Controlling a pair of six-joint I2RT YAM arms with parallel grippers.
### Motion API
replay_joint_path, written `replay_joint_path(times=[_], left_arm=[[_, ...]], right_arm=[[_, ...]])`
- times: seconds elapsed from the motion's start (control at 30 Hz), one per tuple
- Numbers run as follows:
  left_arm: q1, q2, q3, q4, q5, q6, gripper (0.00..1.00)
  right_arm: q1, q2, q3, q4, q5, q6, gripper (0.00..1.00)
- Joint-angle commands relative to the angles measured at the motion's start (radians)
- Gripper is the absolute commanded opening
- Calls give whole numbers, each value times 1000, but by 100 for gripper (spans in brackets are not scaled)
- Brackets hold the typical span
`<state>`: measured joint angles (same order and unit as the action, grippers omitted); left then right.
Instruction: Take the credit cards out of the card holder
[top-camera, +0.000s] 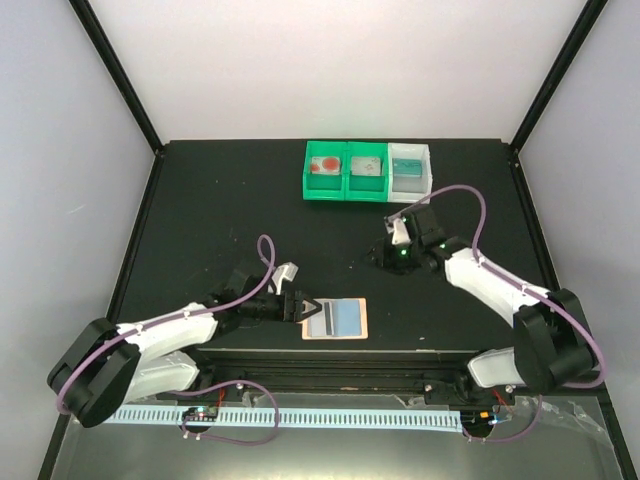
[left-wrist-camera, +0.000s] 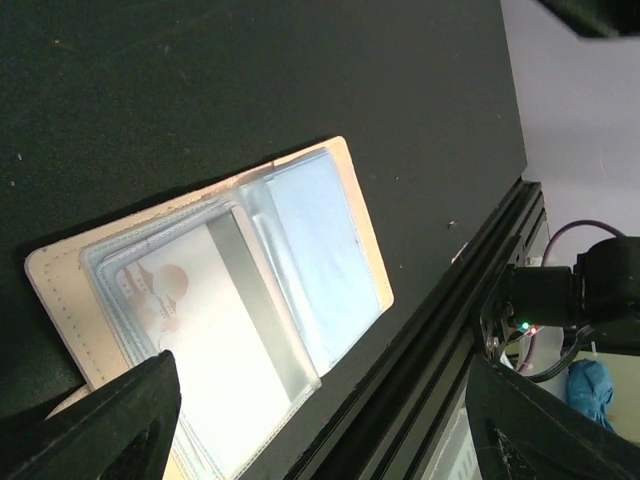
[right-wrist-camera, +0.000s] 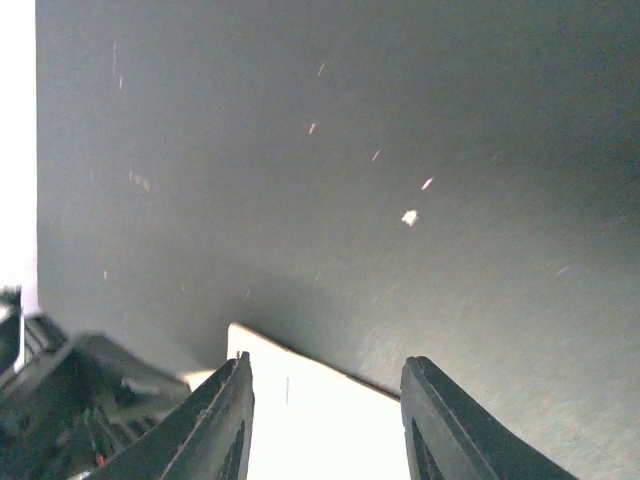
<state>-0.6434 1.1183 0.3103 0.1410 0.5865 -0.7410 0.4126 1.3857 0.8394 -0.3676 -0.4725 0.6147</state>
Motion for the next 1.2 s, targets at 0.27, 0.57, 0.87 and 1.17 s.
replay_joint_path(times=[0.27, 0.57, 0.87, 1.17], left_arm=[[-3, 26, -29, 20, -72, 7, 78], [-1, 22, -60, 9, -108, 20, 78], [-2, 20, -66, 13, -107, 20, 79], [-1, 11, -97, 50, -111, -4, 79]], right_arm=[[311, -80, -182, 209, 121, 187, 37], [480, 34, -188, 295, 168, 244, 30], [564, 109, -111, 226, 273, 214, 24], [589, 135, -62, 148, 350, 198, 21]])
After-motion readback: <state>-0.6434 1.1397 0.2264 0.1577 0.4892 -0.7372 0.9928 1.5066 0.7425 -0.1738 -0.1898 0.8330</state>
